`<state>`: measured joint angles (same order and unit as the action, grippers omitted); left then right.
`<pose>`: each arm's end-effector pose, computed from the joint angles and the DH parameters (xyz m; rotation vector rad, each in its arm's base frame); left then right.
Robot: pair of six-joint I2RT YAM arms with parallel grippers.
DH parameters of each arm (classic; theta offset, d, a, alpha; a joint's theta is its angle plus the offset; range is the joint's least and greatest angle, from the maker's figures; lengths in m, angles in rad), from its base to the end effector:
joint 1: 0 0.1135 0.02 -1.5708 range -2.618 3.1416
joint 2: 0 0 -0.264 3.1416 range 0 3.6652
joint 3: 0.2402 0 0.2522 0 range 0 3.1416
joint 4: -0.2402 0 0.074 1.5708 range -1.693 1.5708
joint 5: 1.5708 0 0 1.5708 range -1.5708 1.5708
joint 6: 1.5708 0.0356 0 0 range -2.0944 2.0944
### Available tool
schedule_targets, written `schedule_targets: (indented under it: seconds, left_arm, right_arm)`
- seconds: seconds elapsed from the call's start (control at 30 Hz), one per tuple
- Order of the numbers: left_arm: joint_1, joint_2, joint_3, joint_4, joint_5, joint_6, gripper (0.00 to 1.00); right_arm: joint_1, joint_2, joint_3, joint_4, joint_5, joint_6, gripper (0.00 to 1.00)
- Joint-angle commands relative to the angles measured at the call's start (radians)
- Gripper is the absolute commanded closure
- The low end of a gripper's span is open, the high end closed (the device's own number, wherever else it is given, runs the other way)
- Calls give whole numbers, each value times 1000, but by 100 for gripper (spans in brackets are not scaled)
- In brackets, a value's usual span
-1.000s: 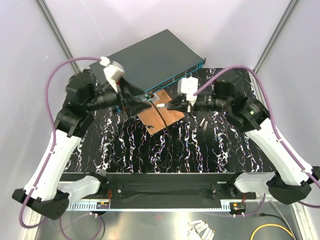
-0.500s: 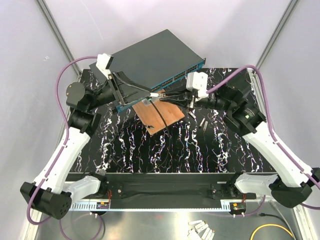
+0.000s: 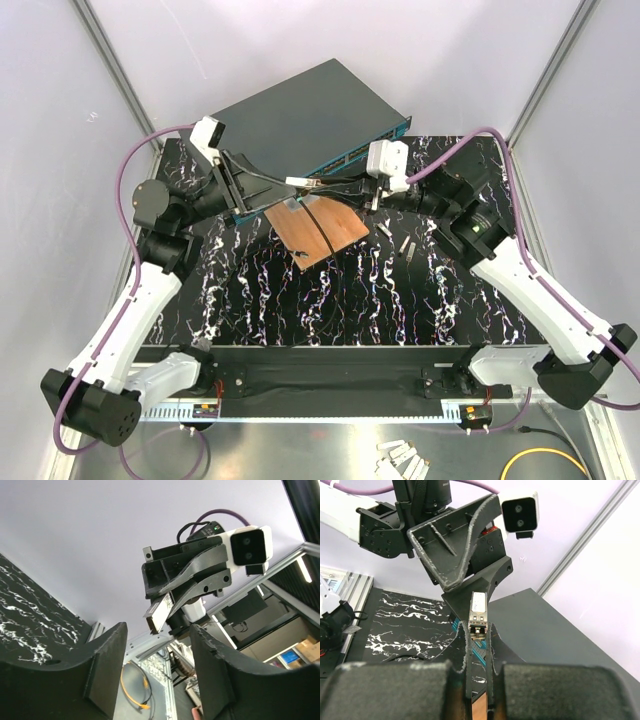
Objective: Insert the plug into the switch port
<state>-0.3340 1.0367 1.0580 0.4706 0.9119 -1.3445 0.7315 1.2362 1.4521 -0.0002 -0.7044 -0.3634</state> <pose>0.1926 -0.0966 0.4512 0.2786 1.5217 -1.8796 0.1770 0.1898 0.4956 -1.2031 0.8141 0.7779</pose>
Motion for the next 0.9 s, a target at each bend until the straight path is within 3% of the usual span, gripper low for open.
schedule_targets:
  seconds: [0.0, 0.3, 0.37, 0.4, 0.47, 0.57, 0.6, 0.63, 0.73, 0.87]
  left_arm:
    - [-3, -7, -1, 88, -27, -54, 44]
    - [-4, -10, -16, 122, -36, -94, 64]
    - [-4, -12, -19, 117, -34, -93, 72]
    - [-3, -13, -20, 114, -34, -91, 83]
    - [-4, -15, -24, 105, -36, -84, 93]
    - [-3, -17, -33, 96, -36, -76, 100]
    - [-2, -17, -36, 89, -34, -73, 100]
    - [-3, -20, -41, 88, -34, -62, 100]
    - [-2, -23, -56, 59, -36, -38, 100]
    - [-3, -24, -72, -22, -57, -10, 100]
  right_arm:
    - [19, 8, -13, 74, -35, -28, 100]
    - [23, 8, -41, 97, -29, -62, 100]
    - [25, 11, -44, 100, -29, -60, 100]
    - [23, 11, -45, 98, -29, -62, 100]
    - [25, 8, -47, 92, -29, -62, 100]
    - [25, 2, -48, 66, -35, -69, 96]
    - [23, -1, -42, 30, -35, -81, 92]
    - [25, 0, -32, 5, -33, -91, 75]
    - [25, 26, 69, -237, 11, -135, 42]
    - [34, 103, 239, -461, 185, -183, 43]
